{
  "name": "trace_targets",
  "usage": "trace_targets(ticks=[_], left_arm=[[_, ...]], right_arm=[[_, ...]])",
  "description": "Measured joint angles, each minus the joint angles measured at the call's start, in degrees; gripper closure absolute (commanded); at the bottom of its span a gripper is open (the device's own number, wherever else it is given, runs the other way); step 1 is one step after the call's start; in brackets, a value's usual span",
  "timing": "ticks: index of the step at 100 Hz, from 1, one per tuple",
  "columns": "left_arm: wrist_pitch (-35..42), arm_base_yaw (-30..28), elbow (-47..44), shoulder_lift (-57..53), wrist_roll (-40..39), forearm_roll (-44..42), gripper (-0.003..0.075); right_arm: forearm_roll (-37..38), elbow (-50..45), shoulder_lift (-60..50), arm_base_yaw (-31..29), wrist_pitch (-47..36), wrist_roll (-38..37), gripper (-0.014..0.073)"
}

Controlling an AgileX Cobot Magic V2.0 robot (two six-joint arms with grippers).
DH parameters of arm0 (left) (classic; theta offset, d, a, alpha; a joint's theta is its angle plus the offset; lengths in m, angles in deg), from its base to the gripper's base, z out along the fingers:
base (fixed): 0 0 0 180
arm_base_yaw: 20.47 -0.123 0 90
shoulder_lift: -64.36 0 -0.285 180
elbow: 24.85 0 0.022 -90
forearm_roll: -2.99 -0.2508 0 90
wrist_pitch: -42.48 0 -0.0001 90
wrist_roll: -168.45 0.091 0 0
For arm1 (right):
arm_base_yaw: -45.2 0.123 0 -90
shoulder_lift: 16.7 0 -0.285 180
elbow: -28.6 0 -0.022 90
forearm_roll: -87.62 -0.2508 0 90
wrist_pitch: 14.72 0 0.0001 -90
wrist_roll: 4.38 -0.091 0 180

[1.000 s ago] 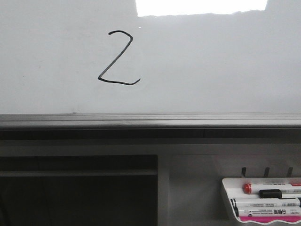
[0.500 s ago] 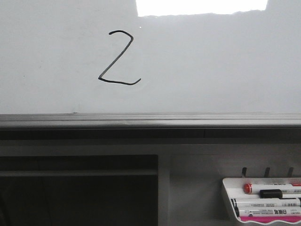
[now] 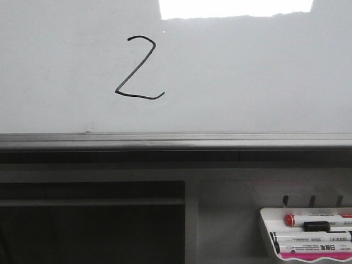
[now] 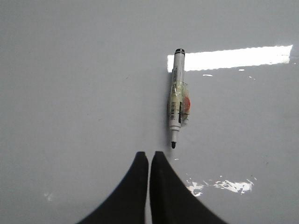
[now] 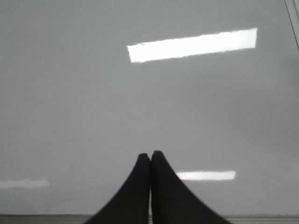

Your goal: Write number 2 on whiteboard

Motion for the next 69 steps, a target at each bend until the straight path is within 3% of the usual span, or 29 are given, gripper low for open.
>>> trace_targets(ticks=[69], left_arm=[[0.0, 0.0, 0.0, 0.0, 0.0, 0.0, 0.074]], right_arm=[[1.06, 0.0, 0.0, 0.0, 0.44, 0.48, 0.0666]])
